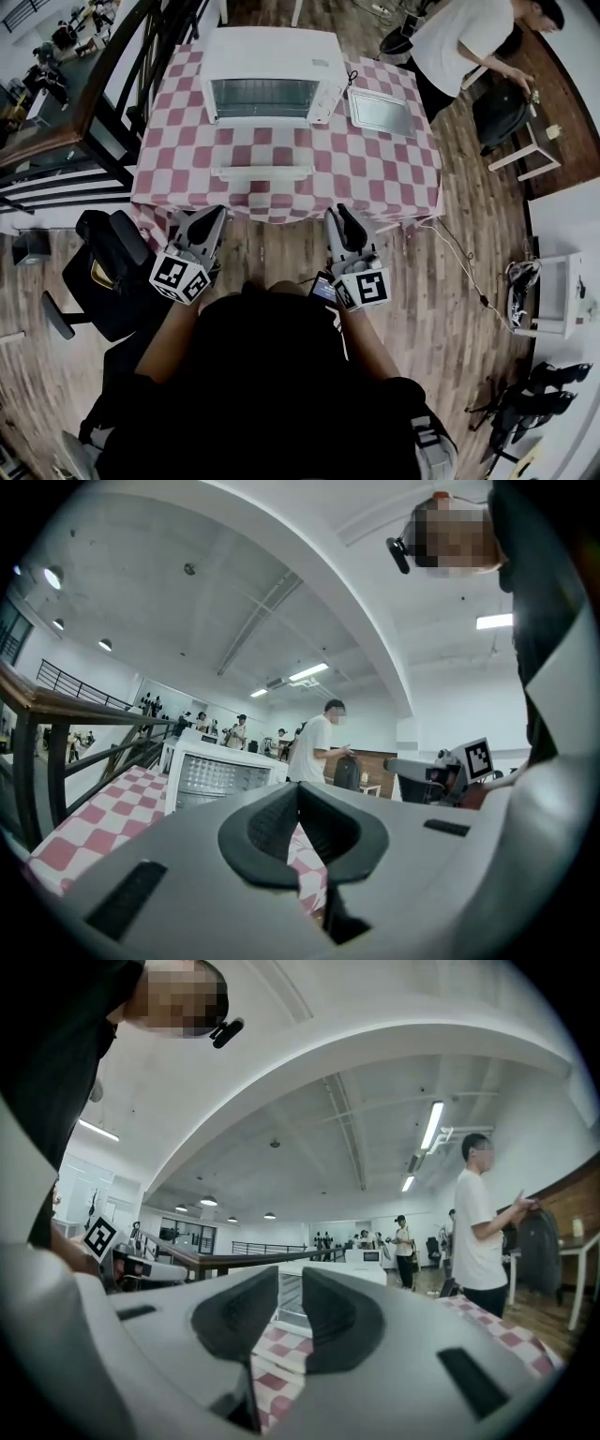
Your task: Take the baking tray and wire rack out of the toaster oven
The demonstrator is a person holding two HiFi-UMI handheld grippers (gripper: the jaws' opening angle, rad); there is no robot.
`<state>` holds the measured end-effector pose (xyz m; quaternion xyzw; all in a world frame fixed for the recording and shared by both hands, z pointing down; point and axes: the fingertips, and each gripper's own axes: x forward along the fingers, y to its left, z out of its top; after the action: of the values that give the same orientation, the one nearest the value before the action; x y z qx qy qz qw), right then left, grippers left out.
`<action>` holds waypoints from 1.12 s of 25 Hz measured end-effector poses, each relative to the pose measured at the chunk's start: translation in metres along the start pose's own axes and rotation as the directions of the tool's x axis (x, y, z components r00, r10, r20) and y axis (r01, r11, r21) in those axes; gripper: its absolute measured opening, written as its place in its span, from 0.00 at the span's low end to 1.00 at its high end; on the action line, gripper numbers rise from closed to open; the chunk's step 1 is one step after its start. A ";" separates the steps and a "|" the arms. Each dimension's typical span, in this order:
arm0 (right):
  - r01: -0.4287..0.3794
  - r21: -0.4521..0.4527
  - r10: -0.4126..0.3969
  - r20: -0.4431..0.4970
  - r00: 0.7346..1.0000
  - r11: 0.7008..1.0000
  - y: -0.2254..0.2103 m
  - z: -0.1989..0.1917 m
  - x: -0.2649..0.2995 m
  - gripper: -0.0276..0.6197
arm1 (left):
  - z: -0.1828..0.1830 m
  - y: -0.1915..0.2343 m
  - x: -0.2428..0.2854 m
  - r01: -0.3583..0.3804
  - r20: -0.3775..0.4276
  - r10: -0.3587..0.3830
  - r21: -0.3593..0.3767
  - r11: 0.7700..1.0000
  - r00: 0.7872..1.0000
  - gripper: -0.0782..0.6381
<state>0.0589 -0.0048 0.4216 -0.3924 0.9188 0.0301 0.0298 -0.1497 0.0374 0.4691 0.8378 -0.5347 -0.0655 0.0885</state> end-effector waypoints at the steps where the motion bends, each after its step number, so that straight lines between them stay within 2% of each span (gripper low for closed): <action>1: -0.014 0.007 0.014 -0.003 1.000 1.000 0.004 -0.003 -0.001 0.17 | 0.000 -0.003 -0.001 -0.001 -0.004 0.001 0.006 1.000 1.000 0.10; 6: -0.066 0.062 0.070 -0.067 0.995 0.996 0.013 -0.019 -0.007 0.17 | 0.001 -0.021 -0.005 -0.024 -0.012 0.024 0.020 1.000 1.000 0.10; 14: -0.101 0.101 0.108 -0.067 0.992 0.990 0.004 -0.022 -0.036 0.17 | -0.014 -0.048 -0.012 -0.057 -0.031 0.058 0.026 0.998 0.998 0.10; 19: -0.130 0.121 0.133 -0.018 0.991 0.984 0.003 -0.020 -0.053 0.17 | -0.023 -0.064 -0.008 -0.047 -0.047 0.048 0.007 0.999 0.998 0.10; 28: -0.177 0.191 0.175 0.028 0.984 0.966 -0.007 -0.024 -0.061 0.17 | -0.018 -0.081 -0.001 -0.033 -0.042 0.034 0.023 0.999 0.999 0.10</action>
<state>0.1054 0.0324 0.4497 -0.3044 0.9484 -0.0542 0.0700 -0.0748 0.0734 0.4693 0.8310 -0.5473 -0.0400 0.0916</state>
